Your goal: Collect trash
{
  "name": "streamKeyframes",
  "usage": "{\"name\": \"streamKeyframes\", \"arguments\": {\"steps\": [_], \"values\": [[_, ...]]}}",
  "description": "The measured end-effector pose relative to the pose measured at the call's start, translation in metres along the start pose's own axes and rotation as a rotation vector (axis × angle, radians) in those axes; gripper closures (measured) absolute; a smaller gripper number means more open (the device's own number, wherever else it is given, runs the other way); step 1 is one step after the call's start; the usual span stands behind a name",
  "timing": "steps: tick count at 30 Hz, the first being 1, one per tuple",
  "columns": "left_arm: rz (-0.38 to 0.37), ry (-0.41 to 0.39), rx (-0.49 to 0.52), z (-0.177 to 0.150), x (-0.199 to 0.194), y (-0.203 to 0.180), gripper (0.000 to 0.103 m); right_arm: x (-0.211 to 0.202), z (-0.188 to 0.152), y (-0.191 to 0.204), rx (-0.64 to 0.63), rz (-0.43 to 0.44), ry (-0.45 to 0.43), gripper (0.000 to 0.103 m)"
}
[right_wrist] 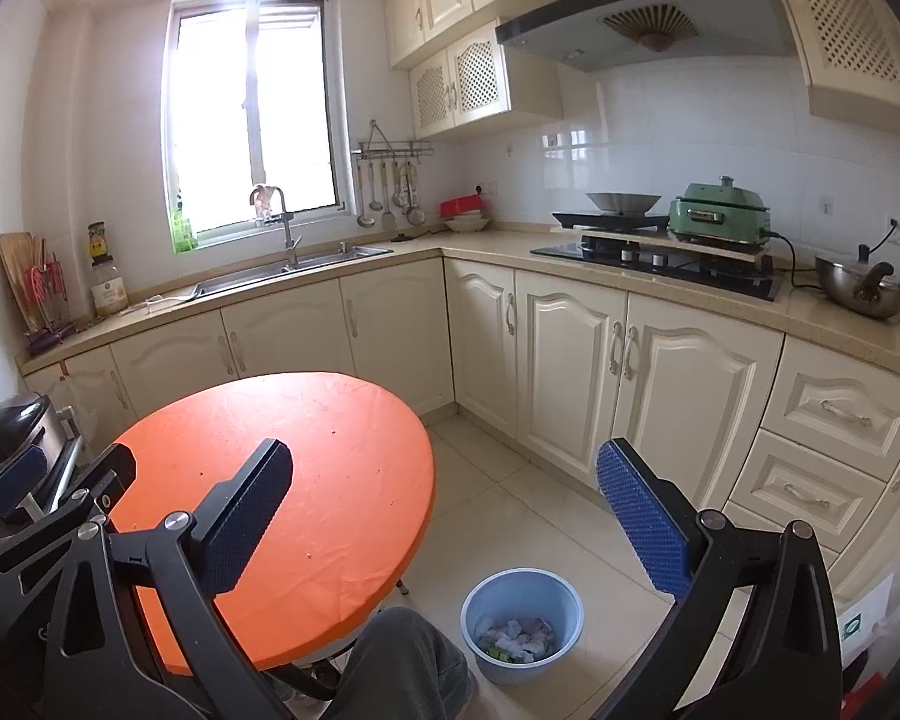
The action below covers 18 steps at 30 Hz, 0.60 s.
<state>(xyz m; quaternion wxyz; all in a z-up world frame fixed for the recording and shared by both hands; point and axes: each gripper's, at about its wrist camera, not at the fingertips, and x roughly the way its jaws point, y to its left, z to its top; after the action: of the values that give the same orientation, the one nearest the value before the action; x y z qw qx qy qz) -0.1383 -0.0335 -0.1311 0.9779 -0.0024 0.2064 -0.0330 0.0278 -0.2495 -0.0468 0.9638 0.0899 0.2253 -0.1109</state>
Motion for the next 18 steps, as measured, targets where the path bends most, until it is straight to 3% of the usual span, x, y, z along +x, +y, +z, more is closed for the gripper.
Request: {"name": "streamKeyframes", "arguments": {"steps": [18], "values": [[0.014, -0.012, 0.015, -0.002, 0.008, -0.013, 0.032, 0.001, -0.004, 0.003, -0.012, 0.007, 0.003, 0.0]]}}
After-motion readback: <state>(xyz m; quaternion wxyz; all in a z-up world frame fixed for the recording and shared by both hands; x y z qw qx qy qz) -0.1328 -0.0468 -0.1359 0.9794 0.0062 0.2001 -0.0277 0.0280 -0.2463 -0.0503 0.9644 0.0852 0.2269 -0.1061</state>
